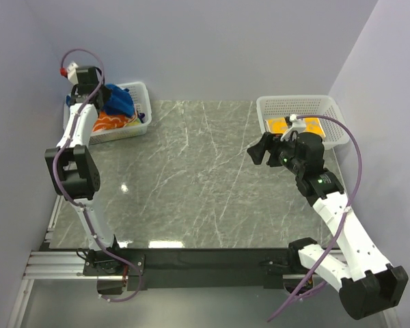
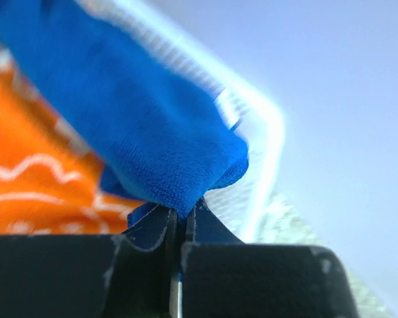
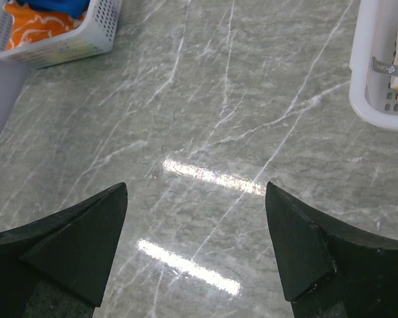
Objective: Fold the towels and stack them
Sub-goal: Grab crumpled towel, then move the towel to the center of the board
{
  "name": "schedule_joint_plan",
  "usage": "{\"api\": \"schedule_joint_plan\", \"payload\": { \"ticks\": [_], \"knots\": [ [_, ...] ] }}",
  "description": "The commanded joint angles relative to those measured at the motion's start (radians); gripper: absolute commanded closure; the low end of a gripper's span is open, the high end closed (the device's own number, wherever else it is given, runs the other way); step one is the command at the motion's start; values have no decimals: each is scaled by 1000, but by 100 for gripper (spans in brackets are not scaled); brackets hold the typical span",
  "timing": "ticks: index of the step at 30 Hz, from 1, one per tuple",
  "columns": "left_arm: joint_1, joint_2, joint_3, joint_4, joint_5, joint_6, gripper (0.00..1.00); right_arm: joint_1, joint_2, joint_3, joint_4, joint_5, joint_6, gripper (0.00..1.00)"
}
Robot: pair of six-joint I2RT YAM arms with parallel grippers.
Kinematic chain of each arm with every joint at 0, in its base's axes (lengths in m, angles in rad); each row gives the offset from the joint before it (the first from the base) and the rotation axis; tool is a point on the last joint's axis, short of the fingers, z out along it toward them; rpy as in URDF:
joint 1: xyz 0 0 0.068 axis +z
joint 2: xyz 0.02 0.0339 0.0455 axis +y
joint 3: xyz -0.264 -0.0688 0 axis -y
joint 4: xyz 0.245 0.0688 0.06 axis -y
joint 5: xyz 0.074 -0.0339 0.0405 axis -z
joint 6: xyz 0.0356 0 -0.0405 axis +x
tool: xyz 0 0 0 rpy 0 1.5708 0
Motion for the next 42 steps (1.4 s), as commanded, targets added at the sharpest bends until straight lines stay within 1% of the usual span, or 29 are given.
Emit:
{"api": "schedule_joint_plan", "payload": {
  "ticks": [1, 4, 7, 9, 11, 12, 14, 15, 18, 20, 23, 24, 25, 26, 27, 28, 29, 30, 31, 32, 33, 34, 35, 36, 37, 38, 39, 40, 42],
  "knots": [
    [2, -122, 85, 97, 25, 33, 96, 8, -26, 41, 4, -4, -5, 10],
    [5, -135, 147, 107, 71, 20, 99, 8, -32, 34, 4, -3, -2, 10],
    [2, -142, 216, 142, 175, 4, 99, 8, -41, 33, 1, 2, -2, 10],
    [-11, -153, 259, 180, 291, -15, 99, 8, -49, 34, 6, 7, -2, 10],
    [-34, -161, 307, 177, 347, -10, 99, 9, -61, 31, 17, 7, 0, 10],
    [-68, -167, 356, 171, 385, -1, 99, 8, -64, 30, 21, 8, 4, 10],
    [-105, -182, 391, 179, 422, -4, 99, 8, -73, 28, 23, 8, 6, 10],
    [-148, -190, 413, 192, 439, -4, 99, 9, -75, 28, 23, 8, 5, 10],
    [-240, -241, 445, 189, 435, 25, 100, 8, -87, 28, 20, 7, 9, 10],
    [-304, -296, 435, 189, 421, 36, 99, 9, -104, 27, 15, 5, 11, 10],
    [-359, -400, 324, 220, 445, 27, 99, 8, -128, 24, 1, 0, 14, 10],
    [-392, -459, 236, 226, 459, 16, 99, 8, -136, 22, -3, 0, 14, 10],
    [-410, -492, 183, 232, 468, 13, 99, 8, -144, 19, -15, 0, 15, 10],
    [-448, -529, 51, 238, 467, 5, 98, 9, -159, 13, -23, 0, 15, 10],
    [-468, -610, -26, 249, 468, 0, 97, 9, -167, 11, -32, 2, 15, 10],
    [-488, -650, -109, 263, 468, -6, 95, 8, -174, 8, -40, 1, 14, 10],
    [-510, -693, -198, 275, 452, -12, 88, 8, -191, -1, -58, 0, 15, 10],
    [-542, -775, -380, 281, 441, -29, 83, 9, -199, -4, -71, 0, 14, 10],
    [-556, -812, -476, 281, 427, -38, 77, 8, -205, -8, -80, -12, 14, 10],
    [-567, -849, -571, 272, 412, -50, 64, 9, -219, -19, -100, -19, 11, 10],
    [-576, -906, -751, 260, 405, -76, 58, 9, -226, -25, -112, -24, 9, 10],
    [-579, -931, -829, 239, 407, -82, 55, 9, -233, -34, -123, -33, 9, 10],
    [-577, -957, -901, 199, 399, -87, 47, 11, -249, -53, -143, -48, 8, 11],
    [-582, -1012, -1028, 130, 367, -93, 40, 12, -259, -65, -150, -56, 6, 11],
    [-581, -1043, -1087, 96, 353, -93, 24, 12, -268, -77, -169, -61, 5, 11],
    [-581, -1076, -1137, 59, 330, -95, 17, 15, -286, -105, -181, -65, 1, 11],
    [-582, -1147, -1214, -12, 295, -96, 13, 18, -292, -120, -192, -70, 0, 11],
    [-582, -1182, -1242, -42, 277, -98, 10, 18, -295, -136, -201, -73, 1, 11],
    [-584, -1279, -1288, -120, 249, -105, 11, 23, -283, -179, -223, -101, 9, 13]
  ]
}}
